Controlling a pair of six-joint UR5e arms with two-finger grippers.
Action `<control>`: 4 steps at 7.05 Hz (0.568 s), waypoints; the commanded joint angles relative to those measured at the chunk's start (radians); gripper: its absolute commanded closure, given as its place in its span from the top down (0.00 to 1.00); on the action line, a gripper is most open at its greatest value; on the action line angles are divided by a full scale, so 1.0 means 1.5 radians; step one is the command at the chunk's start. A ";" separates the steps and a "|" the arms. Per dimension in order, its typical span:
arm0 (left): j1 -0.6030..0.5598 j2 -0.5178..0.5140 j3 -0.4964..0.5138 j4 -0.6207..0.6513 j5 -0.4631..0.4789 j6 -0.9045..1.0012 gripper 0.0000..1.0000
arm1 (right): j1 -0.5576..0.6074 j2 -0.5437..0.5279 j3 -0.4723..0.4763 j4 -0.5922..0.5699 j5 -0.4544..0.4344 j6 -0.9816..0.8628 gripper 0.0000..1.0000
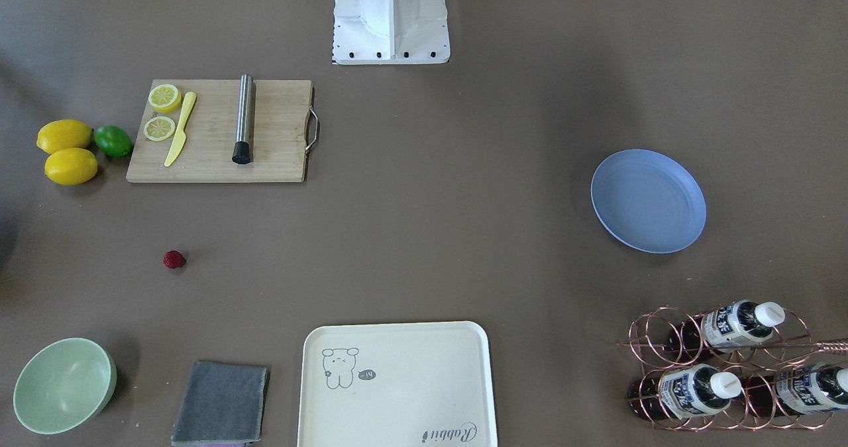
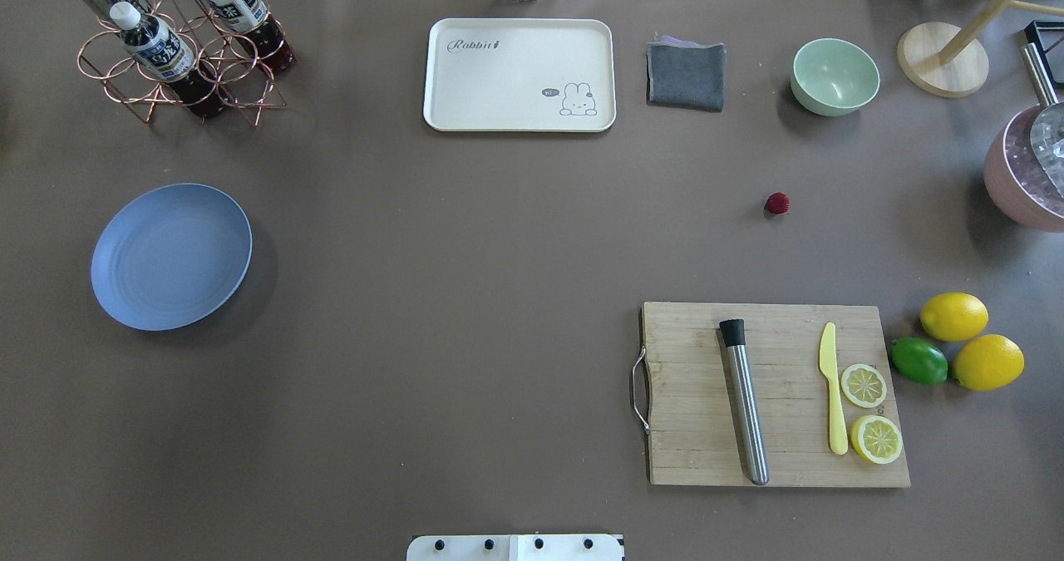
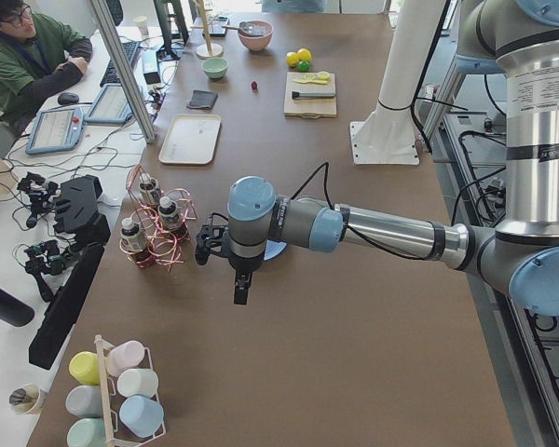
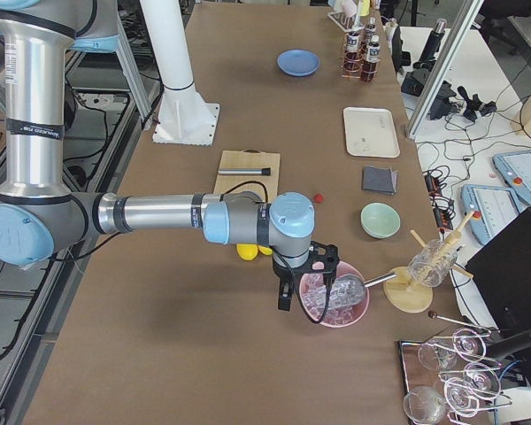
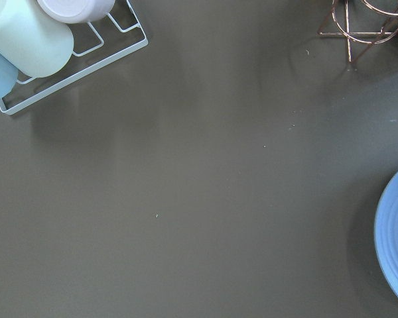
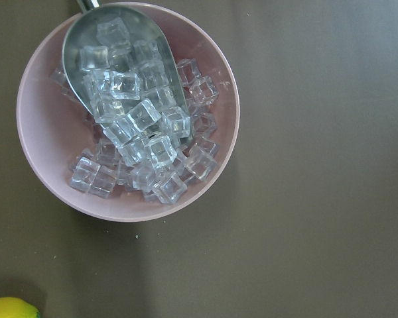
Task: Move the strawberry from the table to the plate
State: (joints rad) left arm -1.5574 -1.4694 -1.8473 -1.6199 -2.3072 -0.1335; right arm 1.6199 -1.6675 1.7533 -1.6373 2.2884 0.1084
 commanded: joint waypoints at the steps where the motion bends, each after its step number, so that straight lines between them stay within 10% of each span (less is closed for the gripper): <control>1: -0.001 0.003 0.002 -0.001 0.000 0.001 0.98 | 0.000 0.000 0.001 0.000 0.004 0.000 1.00; 4: -0.002 0.003 0.005 0.000 0.000 0.000 0.98 | 0.000 -0.001 0.002 0.000 0.006 -0.001 1.00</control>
State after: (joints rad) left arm -1.5591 -1.4661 -1.8404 -1.6200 -2.3071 -0.1333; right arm 1.6199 -1.6684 1.7552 -1.6373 2.2972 0.1076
